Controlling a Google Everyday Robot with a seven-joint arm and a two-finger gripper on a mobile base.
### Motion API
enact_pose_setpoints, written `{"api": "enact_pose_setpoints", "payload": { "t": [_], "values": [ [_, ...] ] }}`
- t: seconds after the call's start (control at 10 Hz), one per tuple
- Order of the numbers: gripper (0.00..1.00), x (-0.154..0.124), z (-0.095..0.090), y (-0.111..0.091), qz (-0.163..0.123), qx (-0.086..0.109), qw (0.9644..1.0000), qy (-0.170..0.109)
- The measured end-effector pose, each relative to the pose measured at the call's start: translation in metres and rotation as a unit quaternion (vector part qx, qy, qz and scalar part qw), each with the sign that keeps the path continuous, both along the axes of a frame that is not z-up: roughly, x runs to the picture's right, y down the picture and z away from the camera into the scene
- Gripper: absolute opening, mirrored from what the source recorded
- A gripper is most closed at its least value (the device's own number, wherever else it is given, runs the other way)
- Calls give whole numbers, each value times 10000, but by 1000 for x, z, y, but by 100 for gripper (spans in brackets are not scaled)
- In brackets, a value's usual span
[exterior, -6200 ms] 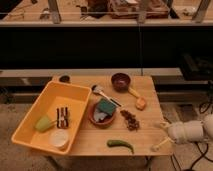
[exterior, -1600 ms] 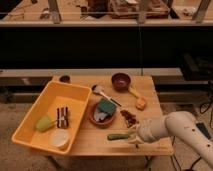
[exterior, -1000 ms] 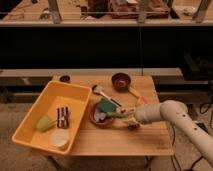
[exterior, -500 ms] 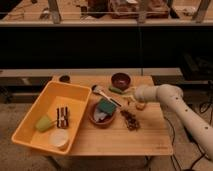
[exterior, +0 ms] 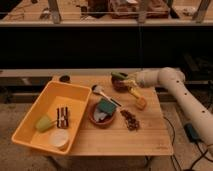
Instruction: Place pepper in purple bowl
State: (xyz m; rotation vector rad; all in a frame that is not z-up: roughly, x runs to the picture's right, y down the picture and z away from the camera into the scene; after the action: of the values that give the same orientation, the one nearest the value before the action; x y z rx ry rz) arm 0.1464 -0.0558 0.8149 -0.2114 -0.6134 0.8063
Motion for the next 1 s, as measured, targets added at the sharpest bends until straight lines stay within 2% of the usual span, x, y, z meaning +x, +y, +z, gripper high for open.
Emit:
{"api": "enact_pose_setpoints", "payload": {
  "t": [0.2, 0.4, 0.7, 0.8, 1.0],
  "values": [
    [0, 7, 8, 4, 145, -127, 9998, -32],
    [0, 23, 34, 2, 383, -202, 9990, -74],
    [0, 17, 80, -31, 684, -264, 9971, -187],
    [0, 9, 97, -49, 805, -264, 9961, -231],
    [8, 1, 107, -59, 795, -193, 9965, -161]
  ]
}}
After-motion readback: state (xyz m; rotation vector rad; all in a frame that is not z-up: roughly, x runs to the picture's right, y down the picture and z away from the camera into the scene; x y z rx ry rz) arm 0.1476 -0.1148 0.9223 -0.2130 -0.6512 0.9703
